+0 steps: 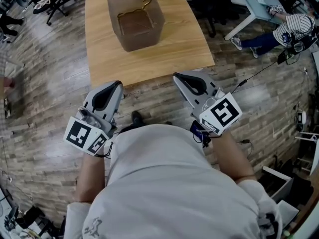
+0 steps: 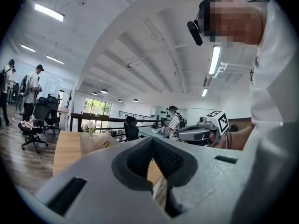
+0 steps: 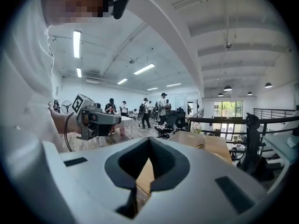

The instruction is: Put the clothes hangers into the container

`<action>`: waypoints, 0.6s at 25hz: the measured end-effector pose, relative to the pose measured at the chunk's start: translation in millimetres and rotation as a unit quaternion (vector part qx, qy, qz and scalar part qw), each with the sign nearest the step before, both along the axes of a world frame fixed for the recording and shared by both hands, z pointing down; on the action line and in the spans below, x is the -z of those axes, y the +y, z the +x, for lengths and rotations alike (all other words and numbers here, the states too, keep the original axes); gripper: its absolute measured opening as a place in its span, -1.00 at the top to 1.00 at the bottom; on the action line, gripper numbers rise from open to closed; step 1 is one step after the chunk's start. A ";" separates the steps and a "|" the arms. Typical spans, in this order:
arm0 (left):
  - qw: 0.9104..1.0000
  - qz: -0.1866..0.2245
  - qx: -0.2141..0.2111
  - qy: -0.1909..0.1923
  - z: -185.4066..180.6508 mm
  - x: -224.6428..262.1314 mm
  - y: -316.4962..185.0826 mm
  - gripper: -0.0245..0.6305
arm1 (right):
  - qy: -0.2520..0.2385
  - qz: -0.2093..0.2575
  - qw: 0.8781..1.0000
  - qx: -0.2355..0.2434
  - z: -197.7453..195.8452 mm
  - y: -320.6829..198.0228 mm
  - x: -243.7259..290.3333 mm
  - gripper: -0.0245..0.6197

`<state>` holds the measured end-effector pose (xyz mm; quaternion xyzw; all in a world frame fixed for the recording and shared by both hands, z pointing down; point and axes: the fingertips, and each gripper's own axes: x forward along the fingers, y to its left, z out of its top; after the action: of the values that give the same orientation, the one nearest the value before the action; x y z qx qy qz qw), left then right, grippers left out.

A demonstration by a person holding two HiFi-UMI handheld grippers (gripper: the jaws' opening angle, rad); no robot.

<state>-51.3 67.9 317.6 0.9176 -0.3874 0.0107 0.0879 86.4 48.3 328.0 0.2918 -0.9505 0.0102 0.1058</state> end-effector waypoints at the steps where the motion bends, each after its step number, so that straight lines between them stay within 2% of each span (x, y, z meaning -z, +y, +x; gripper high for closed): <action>1: 1.000 0.000 0.001 0.000 8.7 0.2 3.9 0.91 | -0.001 -0.001 1.000 0.002 8.2 4.8 -0.2 0.91; 8: 1.000 0.003 0.012 -0.004 58.9 3.7 31.7 0.91 | 0.007 0.002 1.000 0.015 56.5 35.6 -3.4 0.91; 15: 1.000 0.008 0.024 -0.009 88.9 5.0 66.3 0.91 | 0.001 0.007 0.999 0.032 81.5 72.9 -5.3 0.91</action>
<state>37.6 134.2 312.6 0.9084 -0.4106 0.0142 0.0776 167.9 121.2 333.3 0.2622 -0.9593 -0.0001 0.1049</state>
